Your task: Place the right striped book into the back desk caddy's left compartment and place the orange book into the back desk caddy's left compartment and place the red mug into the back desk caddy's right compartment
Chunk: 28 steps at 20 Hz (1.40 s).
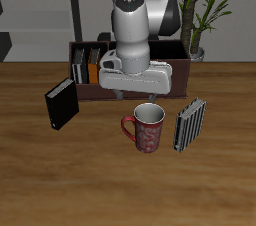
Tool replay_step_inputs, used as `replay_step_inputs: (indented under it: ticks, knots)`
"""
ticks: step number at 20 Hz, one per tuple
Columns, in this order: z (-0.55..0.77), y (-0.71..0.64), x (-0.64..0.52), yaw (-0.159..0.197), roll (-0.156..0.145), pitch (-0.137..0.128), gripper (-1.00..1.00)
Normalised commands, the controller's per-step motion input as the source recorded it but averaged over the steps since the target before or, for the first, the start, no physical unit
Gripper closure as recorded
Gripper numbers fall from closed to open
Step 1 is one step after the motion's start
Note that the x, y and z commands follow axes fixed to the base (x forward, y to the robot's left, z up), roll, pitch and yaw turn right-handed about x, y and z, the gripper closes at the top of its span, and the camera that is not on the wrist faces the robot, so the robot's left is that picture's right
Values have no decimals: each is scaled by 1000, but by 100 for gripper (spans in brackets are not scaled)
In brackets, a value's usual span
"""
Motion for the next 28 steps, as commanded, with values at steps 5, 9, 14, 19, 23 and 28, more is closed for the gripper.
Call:
replay_step_inputs:
  ticks: [5, 9, 14, 19, 23, 28]
  knots:
    - [-239, -19, -6, -34, 12, 18, -100]
    - [-290, 5, 24, -16, -1, 29, -100]
    - [-244, 9, 37, -7, 17, 32, -100]
    - [-234, 34, -3, -13, 15, 47, 100]
    - [-65, 125, -116, -23, 47, 27, 100]
    - [99, 101, -119, -5, 26, 4, 100]
